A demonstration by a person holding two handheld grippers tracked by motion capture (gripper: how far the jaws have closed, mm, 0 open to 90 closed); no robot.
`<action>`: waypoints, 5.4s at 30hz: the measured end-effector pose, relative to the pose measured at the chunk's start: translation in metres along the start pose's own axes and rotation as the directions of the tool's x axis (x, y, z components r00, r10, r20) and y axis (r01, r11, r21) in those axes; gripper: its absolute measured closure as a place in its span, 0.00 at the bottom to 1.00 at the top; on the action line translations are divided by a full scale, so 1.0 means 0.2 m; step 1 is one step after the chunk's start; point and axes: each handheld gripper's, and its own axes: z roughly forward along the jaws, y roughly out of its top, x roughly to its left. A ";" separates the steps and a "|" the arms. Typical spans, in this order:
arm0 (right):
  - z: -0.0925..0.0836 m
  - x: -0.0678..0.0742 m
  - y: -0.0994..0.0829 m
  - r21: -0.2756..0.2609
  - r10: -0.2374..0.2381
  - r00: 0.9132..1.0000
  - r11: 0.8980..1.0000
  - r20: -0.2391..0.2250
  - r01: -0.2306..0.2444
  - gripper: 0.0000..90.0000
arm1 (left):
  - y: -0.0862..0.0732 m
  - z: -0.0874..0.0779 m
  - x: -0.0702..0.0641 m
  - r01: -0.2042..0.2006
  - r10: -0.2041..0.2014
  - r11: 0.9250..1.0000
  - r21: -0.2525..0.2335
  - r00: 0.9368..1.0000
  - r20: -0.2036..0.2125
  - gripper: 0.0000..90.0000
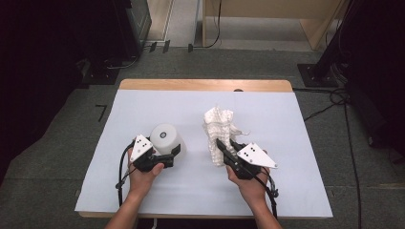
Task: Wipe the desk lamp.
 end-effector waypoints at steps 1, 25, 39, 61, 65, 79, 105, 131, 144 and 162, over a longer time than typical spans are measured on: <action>0.00 0.02 0.01 -0.002 -0.002 1.000 1.000 -0.011 0.002 0.81 | 0.01 0.00 -0.01 -0.006 0.006 1.000 -0.004 0.999 0.042 0.10; 0.08 0.18 -0.08 0.055 -0.047 0.992 0.997 -0.117 0.054 0.81 | 0.08 -0.04 0.00 0.069 -0.063 0.998 -0.007 0.946 0.318 0.10; 0.05 0.15 -0.03 0.016 -0.033 0.995 0.999 -0.091 0.034 0.81 | 0.04 0.04 -0.10 -0.021 0.001 0.998 0.062 0.949 0.315 0.10; 0.07 0.03 -0.09 0.071 0.012 1.000 0.997 -0.027 -0.010 0.81 | -0.02 0.04 0.04 -0.086 0.087 0.996 0.014 0.990 -0.109 0.10; 0.04 -0.04 -0.07 0.049 0.026 1.000 0.998 0.015 -0.026 0.81 | -0.07 0.08 0.04 -0.136 0.146 0.989 0.058 0.964 -0.224 0.10; 0.00 -0.11 -0.05 0.027 0.036 0.998 0.999 0.058 -0.037 0.81 | -0.14 0.11 0.08 -0.123 0.154 0.985 0.120 0.941 -0.301 0.10; 0.00 -0.12 -0.05 0.024 0.038 0.997 0.999 0.065 -0.039 0.81 | -0.12 0.13 0.00 0.082 0.008 0.982 0.170 0.881 -0.473 0.01; -0.01 -0.06 -0.02 0.008 0.025 0.999 1.000 0.026 -0.026 0.81 | 0.01 0.06 -0.01 -0.001 0.018 0.994 0.110 0.987 -0.158 0.10; -0.01 0.16 0.06 -0.039 -0.055 0.991 0.998 -0.121 0.051 0.81 | 0.06 0.06 -0.12 -0.054 0.018 0.990 0.134 0.965 0.262 0.10; 0.09 0.20 -0.09 0.070 -0.043 0.989 0.996 -0.140 0.054 0.81 | 0.11 -0.02 0.00 0.088 -0.096 0.995 0.045 0.963 0.253 0.10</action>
